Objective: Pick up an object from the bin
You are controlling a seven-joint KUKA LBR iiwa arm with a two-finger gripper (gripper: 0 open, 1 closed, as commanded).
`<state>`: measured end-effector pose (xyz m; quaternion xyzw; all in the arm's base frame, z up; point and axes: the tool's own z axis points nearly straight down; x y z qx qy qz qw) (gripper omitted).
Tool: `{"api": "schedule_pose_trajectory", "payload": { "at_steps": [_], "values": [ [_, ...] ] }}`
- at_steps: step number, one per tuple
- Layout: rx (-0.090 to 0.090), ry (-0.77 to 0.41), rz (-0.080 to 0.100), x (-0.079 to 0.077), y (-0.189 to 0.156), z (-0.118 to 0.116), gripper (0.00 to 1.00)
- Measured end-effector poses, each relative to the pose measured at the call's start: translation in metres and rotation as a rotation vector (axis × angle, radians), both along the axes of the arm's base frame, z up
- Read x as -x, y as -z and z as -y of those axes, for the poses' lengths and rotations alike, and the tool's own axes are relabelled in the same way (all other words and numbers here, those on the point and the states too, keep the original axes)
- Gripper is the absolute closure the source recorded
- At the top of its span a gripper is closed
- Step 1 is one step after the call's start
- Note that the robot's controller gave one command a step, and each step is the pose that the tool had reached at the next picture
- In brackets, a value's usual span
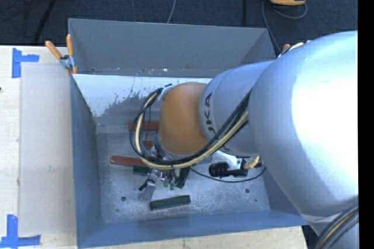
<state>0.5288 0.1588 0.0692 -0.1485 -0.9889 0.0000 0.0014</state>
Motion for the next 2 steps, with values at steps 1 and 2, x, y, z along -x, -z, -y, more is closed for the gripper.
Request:
{"api": "schedule_pose_trajectory", "payload": {
  "at_steps": [1,2],
  "values": [
    [0.0,0.004,0.001,-0.001,-0.001,0.001,1.0],
    [-0.002,0.002,0.009,-0.002,-0.123,0.001,1.0]
  ]
}}
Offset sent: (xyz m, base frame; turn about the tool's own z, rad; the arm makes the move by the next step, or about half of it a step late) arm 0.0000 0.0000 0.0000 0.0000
